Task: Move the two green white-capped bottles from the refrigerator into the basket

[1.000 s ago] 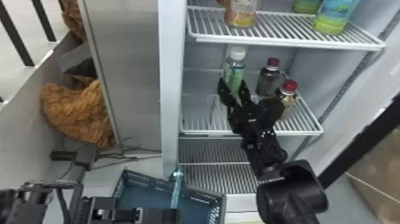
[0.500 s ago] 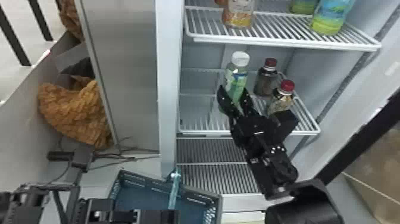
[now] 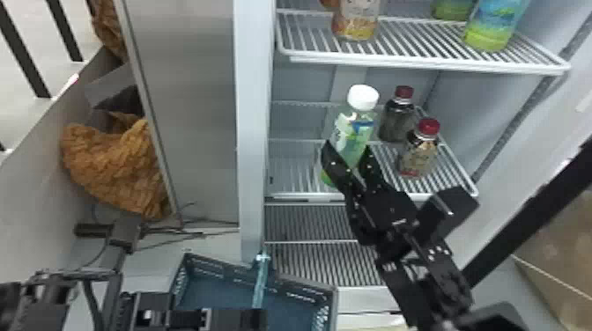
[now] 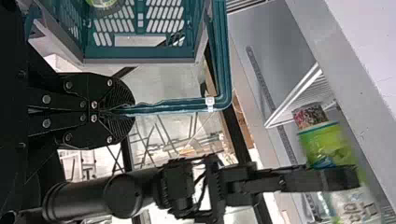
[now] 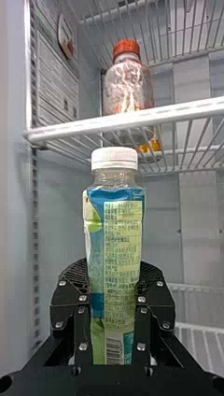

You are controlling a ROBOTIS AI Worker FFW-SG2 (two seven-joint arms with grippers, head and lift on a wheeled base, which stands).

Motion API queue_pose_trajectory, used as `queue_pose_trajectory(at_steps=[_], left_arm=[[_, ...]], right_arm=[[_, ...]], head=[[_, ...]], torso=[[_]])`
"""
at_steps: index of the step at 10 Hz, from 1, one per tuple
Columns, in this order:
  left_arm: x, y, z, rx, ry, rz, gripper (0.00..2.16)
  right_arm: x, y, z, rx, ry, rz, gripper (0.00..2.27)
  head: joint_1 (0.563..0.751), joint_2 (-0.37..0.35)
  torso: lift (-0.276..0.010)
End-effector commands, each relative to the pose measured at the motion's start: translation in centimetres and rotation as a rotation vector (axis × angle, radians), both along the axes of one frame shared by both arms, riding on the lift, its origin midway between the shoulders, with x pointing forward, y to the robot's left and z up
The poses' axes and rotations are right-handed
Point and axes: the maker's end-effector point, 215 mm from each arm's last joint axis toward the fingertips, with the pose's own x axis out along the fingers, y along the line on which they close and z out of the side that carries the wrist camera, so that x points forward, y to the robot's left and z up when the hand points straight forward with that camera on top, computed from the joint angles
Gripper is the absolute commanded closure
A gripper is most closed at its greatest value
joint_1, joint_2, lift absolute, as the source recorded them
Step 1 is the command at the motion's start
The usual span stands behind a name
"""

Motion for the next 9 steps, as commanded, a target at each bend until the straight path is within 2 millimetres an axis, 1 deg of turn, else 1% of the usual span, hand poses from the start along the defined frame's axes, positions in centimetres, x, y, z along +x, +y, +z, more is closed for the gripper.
queue_pose_trajectory(at_steps=[1, 3, 4, 6, 8, 9], left_arm=[[0.0, 0.1, 0.1, -0.003, 0.001, 0.002, 1.16], [-0.1, 0.1, 0.0, -0.003, 0.003, 0.002, 1.16], [-0.1, 0.1, 0.0, -0.003, 0.003, 0.002, 1.16], [0.0, 0.2, 0.0, -0.001, 0.002, 0.005, 1.16], [0.1, 0.2, -0.1, 0.003, 0.000, 0.006, 1.16], [0.1, 0.2, -0.2, 0.005, 0.002, 0.006, 1.16]], right_arm=[[-2.8, 0.9, 1.1, 0.036, 0.018, 0.038, 0.88], [-5.6, 1.8, 2.9, 0.068, 0.034, 0.094, 0.88], [-7.2, 2.1, 3.4, 0.059, 0.058, 0.118, 0.88], [-9.9, 1.5, 2.7, 0.056, 0.126, 0.126, 0.88], [-11.6, -0.2, 0.9, 0.021, 0.204, 0.118, 0.88], [-12.2, -0.7, -0.4, 0.003, 0.248, 0.129, 0.88]], head=[[0.695, -0.130], [0.695, -0.120], [0.695, -0.116], [0.695, -0.110], [0.695, -0.124], [0.695, -0.138]], torso=[[-0.263], [-0.263], [-0.263], [-0.263], [-0.263], [-0.263]])
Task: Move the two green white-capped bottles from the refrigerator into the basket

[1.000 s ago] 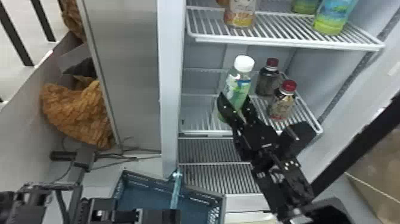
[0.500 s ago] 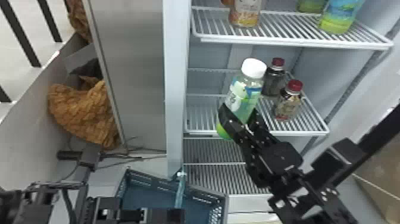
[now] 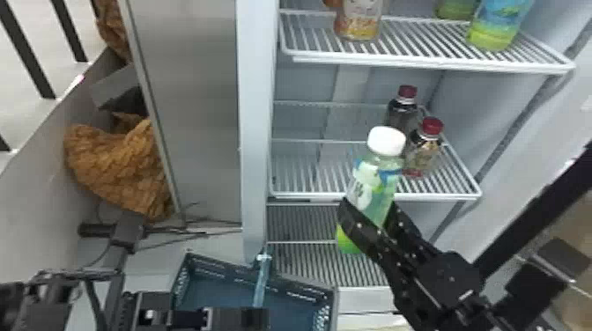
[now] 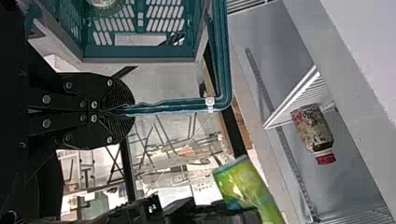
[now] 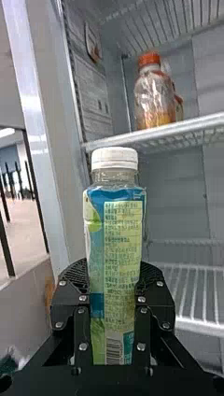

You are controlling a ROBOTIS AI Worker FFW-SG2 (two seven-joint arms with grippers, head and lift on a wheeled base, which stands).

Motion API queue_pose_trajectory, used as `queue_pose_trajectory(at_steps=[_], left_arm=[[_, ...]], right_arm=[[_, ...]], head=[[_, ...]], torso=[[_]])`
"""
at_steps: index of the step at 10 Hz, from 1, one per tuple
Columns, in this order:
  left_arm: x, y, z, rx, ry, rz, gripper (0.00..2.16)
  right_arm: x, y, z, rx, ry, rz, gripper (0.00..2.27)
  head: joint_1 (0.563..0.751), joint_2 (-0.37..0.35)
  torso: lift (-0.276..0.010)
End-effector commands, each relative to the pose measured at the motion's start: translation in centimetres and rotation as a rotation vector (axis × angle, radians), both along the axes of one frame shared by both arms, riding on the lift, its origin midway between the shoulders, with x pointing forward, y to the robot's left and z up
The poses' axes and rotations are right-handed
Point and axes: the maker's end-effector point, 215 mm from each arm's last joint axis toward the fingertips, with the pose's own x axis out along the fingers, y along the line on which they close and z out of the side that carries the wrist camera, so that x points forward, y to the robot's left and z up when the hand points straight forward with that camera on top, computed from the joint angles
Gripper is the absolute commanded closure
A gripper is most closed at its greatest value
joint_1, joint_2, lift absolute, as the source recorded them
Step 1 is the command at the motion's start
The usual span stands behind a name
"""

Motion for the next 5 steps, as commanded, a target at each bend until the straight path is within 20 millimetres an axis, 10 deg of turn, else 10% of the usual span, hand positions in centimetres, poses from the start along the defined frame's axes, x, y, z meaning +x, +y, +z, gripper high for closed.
queue_pose_trajectory(at_steps=[1, 5], left_arm=[[0.0, 0.0, 0.0, 0.003, -0.001, -0.001, 1.16], [0.2, 0.0, -0.1, 0.008, -0.004, 0.001, 1.16]], right_arm=[[-0.8, -1.1, -2.0, -0.042, 0.061, 0.012, 0.88], [-2.5, -0.8, -7.2, -0.068, 0.185, 0.127, 0.88]], head=[[0.695, -0.153], [0.695, -0.174]], torso=[[-0.263], [-0.263]])
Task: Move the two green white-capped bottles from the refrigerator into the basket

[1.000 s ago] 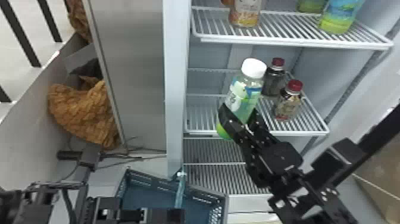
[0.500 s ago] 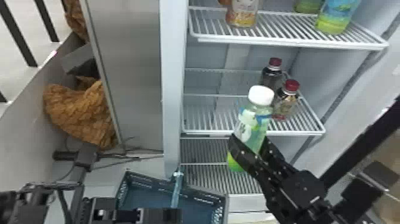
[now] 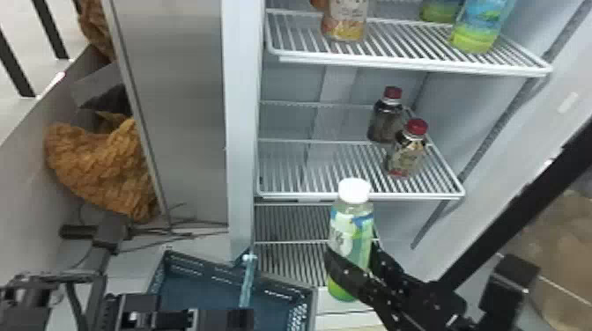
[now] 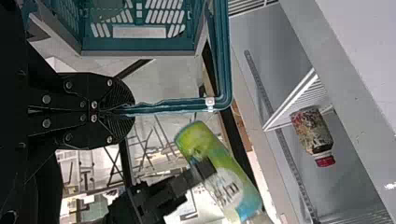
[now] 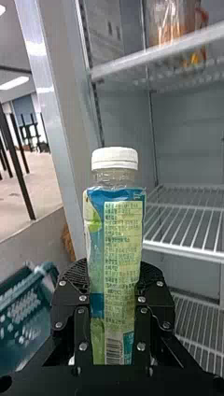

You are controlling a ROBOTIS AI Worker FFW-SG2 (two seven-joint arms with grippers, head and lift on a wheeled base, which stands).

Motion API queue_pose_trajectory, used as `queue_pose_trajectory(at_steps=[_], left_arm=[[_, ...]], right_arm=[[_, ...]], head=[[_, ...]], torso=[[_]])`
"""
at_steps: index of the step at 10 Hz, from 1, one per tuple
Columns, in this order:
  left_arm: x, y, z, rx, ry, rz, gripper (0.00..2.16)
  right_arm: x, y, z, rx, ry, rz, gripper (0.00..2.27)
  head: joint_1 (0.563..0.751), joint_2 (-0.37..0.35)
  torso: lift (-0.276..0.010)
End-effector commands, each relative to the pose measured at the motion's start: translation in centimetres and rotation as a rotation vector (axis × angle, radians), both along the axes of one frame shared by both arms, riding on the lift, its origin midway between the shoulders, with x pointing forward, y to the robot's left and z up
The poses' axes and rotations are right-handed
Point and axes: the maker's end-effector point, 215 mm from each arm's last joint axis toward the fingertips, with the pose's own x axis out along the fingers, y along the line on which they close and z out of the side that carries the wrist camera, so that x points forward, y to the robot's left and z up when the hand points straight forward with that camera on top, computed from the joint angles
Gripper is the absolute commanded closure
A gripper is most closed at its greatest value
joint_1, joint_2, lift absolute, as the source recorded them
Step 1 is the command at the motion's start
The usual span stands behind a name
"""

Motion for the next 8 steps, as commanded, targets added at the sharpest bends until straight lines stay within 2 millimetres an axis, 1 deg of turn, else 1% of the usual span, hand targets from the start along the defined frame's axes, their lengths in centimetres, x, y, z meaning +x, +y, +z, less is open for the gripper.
queue_pose_trajectory(at_steps=[1, 2, 3, 4, 5, 6, 8], left_arm=[[0.1, 0.0, 0.0, 0.000, 0.000, 0.000, 1.16], [0.0, 0.0, -0.1, 0.002, 0.000, -0.002, 1.16], [0.2, -0.1, -0.1, 0.002, 0.000, 0.000, 1.16], [0.2, -0.1, -0.1, 0.002, 0.000, 0.000, 1.16], [0.1, 0.1, -0.2, 0.003, 0.004, 0.004, 1.16], [0.1, 0.1, -0.2, 0.003, 0.004, 0.004, 1.16], [0.2, 0.2, -0.3, 0.006, 0.003, 0.007, 1.16]], right_arm=[[0.0, 0.9, -1.7, 0.037, 0.034, 0.042, 0.88], [0.0, 2.1, -2.2, 0.053, 0.046, 0.094, 0.88], [-0.1, 2.6, -3.6, 0.067, 0.084, 0.130, 0.88], [0.0, 2.4, -4.6, 0.078, 0.109, 0.145, 0.88], [-0.3, 2.4, -4.9, 0.084, 0.134, 0.145, 0.88], [-0.9, 2.6, -5.5, 0.088, 0.165, 0.157, 0.88], [-1.7, 3.2, -6.0, 0.106, 0.193, 0.186, 0.88]], head=[[0.695, -0.175], [0.695, -0.172], [0.695, -0.153], [0.695, -0.132], [0.695, -0.126], [0.695, -0.128], [0.695, -0.127]], torso=[[-0.263], [-0.263], [-0.263], [-0.263], [-0.263], [-0.263], [-0.263]])
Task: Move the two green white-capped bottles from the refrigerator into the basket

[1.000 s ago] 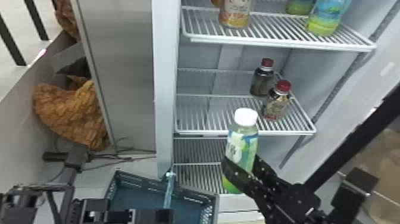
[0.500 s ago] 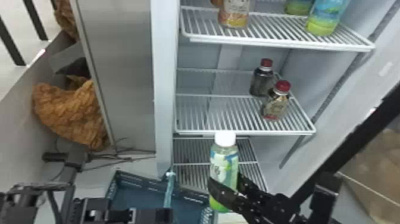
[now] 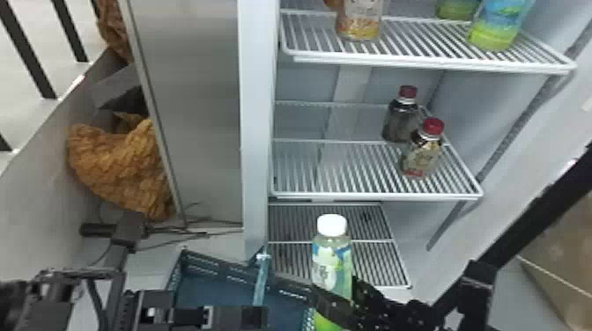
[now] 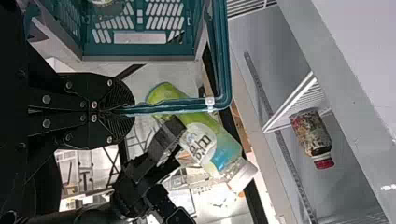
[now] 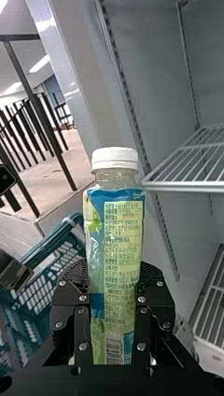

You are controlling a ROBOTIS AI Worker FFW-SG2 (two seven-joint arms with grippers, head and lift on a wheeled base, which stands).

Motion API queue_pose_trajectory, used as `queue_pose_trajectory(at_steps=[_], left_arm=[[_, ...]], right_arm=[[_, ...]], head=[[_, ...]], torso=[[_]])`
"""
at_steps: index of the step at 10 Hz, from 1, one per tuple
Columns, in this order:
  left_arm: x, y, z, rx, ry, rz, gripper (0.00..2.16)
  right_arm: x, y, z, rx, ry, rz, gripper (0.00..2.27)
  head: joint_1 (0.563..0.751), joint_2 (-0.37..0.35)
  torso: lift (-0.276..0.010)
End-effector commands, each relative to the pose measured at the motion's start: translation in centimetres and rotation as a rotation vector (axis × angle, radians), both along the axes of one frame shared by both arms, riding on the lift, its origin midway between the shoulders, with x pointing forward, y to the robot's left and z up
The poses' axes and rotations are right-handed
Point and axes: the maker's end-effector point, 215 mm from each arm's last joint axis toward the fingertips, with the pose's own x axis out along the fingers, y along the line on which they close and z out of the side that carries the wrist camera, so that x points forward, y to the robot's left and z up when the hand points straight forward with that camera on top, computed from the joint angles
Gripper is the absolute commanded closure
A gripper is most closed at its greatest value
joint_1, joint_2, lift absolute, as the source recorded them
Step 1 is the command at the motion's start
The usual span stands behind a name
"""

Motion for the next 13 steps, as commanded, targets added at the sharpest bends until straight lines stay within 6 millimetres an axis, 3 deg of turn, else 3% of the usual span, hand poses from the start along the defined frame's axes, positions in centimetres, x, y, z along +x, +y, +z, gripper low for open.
queue_pose_trajectory(at_steps=[1, 6, 9, 13], left_arm=[[0.0, 0.0, 0.0, 0.002, 0.000, 0.001, 1.16], [0.2, 0.1, -0.1, 0.006, -0.001, 0.005, 1.16], [0.3, 0.1, -0.1, 0.007, -0.003, 0.004, 1.16], [0.3, 0.0, 0.0, 0.007, -0.005, 0.002, 1.16]], right_arm=[[-0.3, 0.3, -0.3, 0.012, 0.016, 0.025, 0.88], [-0.6, 3.5, -3.2, 0.096, 0.120, 0.164, 0.88], [-1.0, 4.4, -4.9, 0.106, 0.184, 0.211, 0.88], [-1.0, 4.6, -5.8, 0.129, 0.208, 0.229, 0.42]], head=[[0.695, -0.120], [0.695, -0.074], [0.695, -0.043], [0.695, -0.032]], torso=[[-0.263], [-0.263], [-0.263], [-0.263]])
